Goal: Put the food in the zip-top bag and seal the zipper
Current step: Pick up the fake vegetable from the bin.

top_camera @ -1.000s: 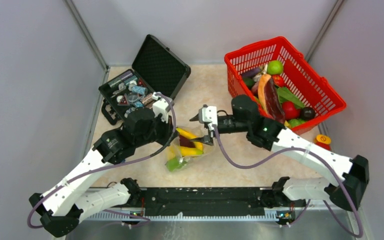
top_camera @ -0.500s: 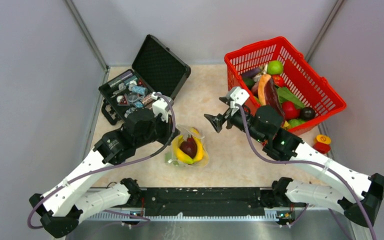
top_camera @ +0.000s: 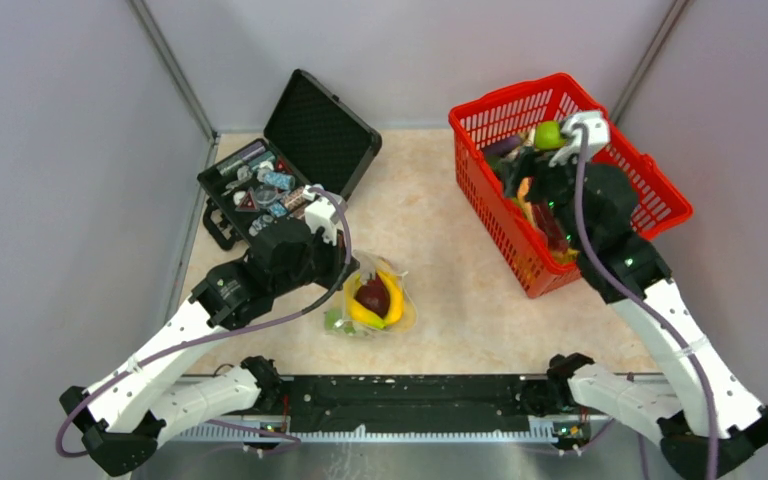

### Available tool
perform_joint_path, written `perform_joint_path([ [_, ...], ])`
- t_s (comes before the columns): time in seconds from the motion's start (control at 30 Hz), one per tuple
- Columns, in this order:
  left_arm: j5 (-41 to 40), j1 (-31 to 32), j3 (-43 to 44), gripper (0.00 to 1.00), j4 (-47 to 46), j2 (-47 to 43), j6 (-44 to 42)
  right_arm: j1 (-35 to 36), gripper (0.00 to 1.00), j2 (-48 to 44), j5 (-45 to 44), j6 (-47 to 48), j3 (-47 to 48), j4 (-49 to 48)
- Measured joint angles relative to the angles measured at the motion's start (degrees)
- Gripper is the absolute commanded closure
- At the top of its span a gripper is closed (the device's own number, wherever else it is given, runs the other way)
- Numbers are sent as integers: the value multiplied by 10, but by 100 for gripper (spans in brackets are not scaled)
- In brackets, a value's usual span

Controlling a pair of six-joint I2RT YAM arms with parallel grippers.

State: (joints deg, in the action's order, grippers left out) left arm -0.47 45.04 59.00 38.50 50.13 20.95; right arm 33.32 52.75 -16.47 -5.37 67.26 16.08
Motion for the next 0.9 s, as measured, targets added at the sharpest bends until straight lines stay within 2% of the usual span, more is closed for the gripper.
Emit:
perform_joint_path([
  [0.2,0,0,-7,100,-9,-1,0,-259,26,34,45,-40,7,123],
  [0.33,0,0,-9,100,-11,-5,0,-355,16,88,93,-50,7,179],
  [0.47,0,0,-12,100,-13,-7,0,-383,17,153,107,-55,26,236],
  [0.67,0,0,-18,100,-16,-12,0,-396,18,221,173,-47,41,288],
  [0.9,0,0,-22,100,-17,-16,-3,-398,25,225,257,-36,40,295],
])
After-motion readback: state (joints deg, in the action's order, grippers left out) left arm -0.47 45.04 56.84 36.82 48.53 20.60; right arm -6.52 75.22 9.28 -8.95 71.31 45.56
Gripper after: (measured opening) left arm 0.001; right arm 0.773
